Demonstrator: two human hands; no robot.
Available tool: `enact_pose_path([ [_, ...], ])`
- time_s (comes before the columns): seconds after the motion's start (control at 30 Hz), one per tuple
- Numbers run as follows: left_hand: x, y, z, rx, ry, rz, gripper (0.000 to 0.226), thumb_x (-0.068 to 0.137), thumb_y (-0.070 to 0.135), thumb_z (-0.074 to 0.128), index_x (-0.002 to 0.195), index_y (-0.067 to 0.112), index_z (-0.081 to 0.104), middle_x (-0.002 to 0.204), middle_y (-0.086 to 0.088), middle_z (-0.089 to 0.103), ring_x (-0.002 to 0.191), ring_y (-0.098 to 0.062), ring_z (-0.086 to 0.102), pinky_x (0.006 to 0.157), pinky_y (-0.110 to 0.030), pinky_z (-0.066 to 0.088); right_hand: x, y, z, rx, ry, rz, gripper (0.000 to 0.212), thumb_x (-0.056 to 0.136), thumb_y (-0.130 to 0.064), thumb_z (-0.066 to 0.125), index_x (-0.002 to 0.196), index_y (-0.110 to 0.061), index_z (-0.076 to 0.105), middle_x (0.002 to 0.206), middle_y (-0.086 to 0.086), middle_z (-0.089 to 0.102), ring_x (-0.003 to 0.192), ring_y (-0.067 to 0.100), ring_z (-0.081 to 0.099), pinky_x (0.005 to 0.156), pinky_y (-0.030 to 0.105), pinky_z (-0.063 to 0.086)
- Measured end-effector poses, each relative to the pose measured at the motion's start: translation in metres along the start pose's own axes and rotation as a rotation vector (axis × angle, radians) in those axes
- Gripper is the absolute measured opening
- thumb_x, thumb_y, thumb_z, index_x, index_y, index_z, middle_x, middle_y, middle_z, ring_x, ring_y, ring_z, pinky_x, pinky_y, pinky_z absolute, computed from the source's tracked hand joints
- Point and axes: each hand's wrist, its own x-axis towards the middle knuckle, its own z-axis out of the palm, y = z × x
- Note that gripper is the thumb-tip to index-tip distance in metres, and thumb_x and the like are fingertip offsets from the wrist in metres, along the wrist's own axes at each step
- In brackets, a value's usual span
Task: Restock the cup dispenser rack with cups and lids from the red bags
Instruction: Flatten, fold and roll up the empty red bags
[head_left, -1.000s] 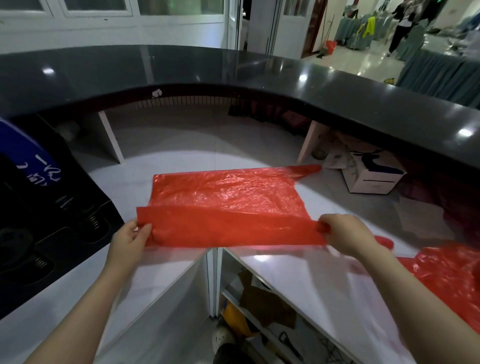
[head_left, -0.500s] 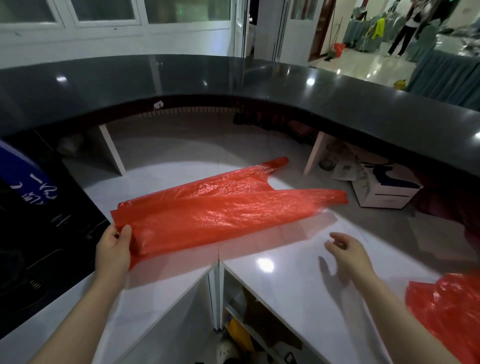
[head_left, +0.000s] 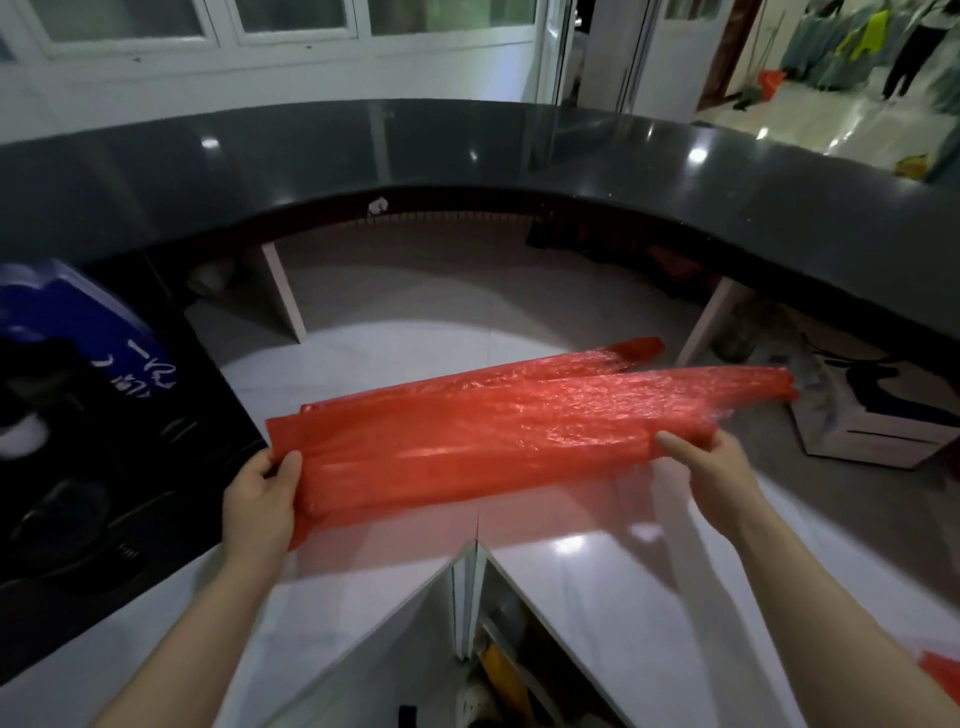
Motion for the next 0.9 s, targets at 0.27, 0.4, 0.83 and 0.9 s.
enact_pose_path([
  [0.27, 0.006, 0.013, 0.036, 0.132, -0.027, 0.013, 0.015, 0.095, 0.015, 0.056, 0.097, 0.004, 0.066, 0.082, -0.007, 0.063, 0.059, 0.005, 0.055, 0.055, -0.003, 0.040, -0.010, 0.028, -0.025, -0.405, 0.239, 0.046, 0.022, 0.077, -0.035, 0.078, 0.086, -0.017, 0.069, 0.076, -0.013, 0.068, 0.073, 0.006, 0.063, 0.064, 0.026, 0.045],
  [0.4, 0.001, 0.000, 0.036, 0.167, -0.148, -0.106, 0.036, 0.098, 0.026, 0.048, 0.084, -0.001, 0.067, 0.081, -0.013, 0.064, 0.079, -0.018, 0.056, 0.072, -0.031, 0.042, -0.020, 0.038, -0.031, -0.415, 0.263, -0.003, 0.016, 0.093, -0.021, 0.060, 0.078, -0.023, 0.063, 0.077, -0.011, 0.062, 0.076, 0.013, 0.056, 0.070, 0.032, 0.039],
  [0.83, -0.029, -0.002, 0.005, 0.239, -0.582, -0.120, 0.009, 0.082, 0.008, 0.072, 0.082, 0.016, 0.070, 0.071, 0.005, 0.073, 0.062, -0.002, 0.066, 0.055, -0.011, 0.046, -0.031, 0.043, -0.029, -0.472, 0.306, -0.069, 0.008, 0.095, -0.013, 0.055, 0.089, -0.011, 0.049, 0.074, -0.004, 0.053, 0.067, 0.011, 0.049, 0.060, 0.020, 0.038],
  [0.9, -0.027, -0.005, 0.010, 0.322, -0.440, -0.066, 0.007, 0.084, 0.013, 0.070, 0.082, 0.019, 0.069, 0.068, 0.007, 0.071, 0.061, -0.001, 0.064, 0.056, -0.013, 0.047, -0.028, 0.047, -0.030, -0.544, 0.315, -0.053, 0.009, 0.095, -0.019, 0.055, 0.092, -0.015, 0.048, 0.076, -0.003, 0.054, 0.070, 0.017, 0.050, 0.062, 0.033, 0.034],
])
